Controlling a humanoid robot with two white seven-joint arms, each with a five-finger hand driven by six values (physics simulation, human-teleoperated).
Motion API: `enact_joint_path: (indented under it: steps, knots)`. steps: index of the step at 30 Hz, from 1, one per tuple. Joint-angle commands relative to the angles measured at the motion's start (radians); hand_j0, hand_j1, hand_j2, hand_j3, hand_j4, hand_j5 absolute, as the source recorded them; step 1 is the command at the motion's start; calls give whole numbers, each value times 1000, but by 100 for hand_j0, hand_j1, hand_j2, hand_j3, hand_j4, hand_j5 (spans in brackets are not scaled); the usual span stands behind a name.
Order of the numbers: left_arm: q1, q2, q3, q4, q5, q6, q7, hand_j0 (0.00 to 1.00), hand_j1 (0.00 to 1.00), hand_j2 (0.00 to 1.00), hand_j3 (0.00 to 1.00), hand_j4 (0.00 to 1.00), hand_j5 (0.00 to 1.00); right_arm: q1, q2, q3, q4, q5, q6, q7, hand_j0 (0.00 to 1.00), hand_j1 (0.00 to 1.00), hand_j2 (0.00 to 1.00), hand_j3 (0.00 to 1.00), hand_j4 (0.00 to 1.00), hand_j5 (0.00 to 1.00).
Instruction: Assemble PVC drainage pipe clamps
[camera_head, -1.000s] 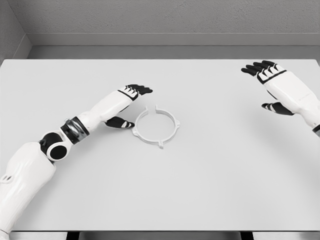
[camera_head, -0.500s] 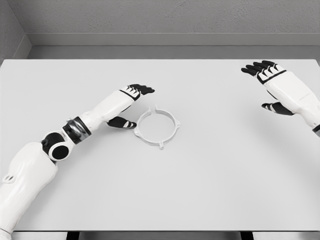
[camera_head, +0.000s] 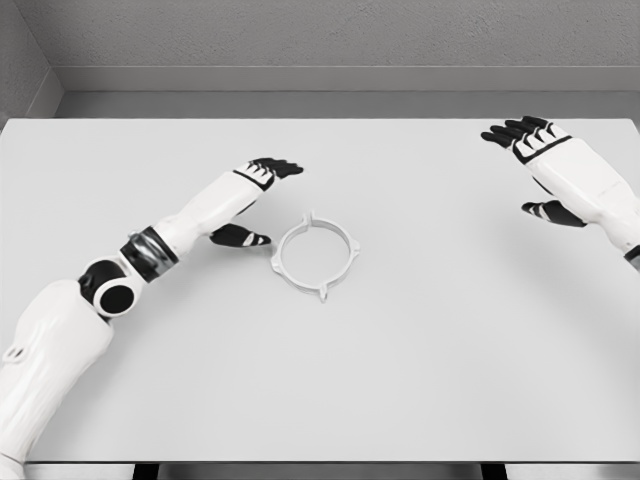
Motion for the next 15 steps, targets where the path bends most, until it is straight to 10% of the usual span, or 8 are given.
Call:
enact_joint_path:
  steps: [1,15]
  knots:
    - [2,10,11,-20,14,0,1,100,100,100,100,100,100,-6,5,30,1,-5,1,0,100,100,100,100,100,100]
    - [44,229,106,-102,80,0,2,100,100,100,100,100,100,-376,117,501,266,40,1,6,100,100,100,100,100,100]
